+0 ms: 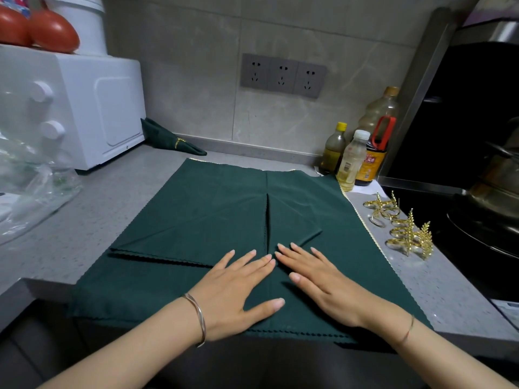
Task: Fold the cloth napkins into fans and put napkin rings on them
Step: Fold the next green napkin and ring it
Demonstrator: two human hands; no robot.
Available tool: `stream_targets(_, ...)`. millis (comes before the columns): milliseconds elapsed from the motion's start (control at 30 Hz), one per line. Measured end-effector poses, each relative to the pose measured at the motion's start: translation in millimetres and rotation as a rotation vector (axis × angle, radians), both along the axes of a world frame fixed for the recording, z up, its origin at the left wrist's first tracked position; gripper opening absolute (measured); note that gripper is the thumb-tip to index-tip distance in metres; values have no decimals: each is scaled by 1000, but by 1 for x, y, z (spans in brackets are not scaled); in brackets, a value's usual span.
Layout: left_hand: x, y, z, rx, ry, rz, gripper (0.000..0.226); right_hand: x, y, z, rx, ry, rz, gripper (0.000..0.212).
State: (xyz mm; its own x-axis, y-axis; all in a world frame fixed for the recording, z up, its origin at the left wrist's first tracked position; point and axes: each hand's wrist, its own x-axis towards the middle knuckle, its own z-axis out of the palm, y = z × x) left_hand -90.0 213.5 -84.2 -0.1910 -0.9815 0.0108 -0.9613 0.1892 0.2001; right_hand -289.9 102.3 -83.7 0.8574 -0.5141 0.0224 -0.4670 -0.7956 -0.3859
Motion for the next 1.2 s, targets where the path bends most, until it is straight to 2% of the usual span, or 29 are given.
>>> stream_targets(200,-3,2,-2,-23,-18,19,92,0,-13,4,18,94,40,47)
stream_targets(300,-5,2,-4,-33,-29,29,94,-3,-25,4,35,96,22,48)
stream_targets(533,-7,3,-3,-26,-19,34,96,-23,-69,1,27,77,-181,46)
stream_targets(733,-7,4,-1,-15,-16,29,97,-19,-82,-3,-27,23,-261,45)
stream_targets(900,5,3,6,13,88,14,103,5,-43,1,-99,-73,-122,42)
stream_targets(967,15,4,10,-2,62,67,105,13,-24,0,-140,-108,-48,41)
stream_targets(1100,26,10,10,73,10,92,129,26,-1,-2,-253,-173,16,40)
stream_targets(1133,26,11,8,89,9,89,125,29,2,-3,-278,-188,20,40)
stream_targets(1200,25,11,5,90,1,86,98,35,7,-5,-336,-217,24,38)
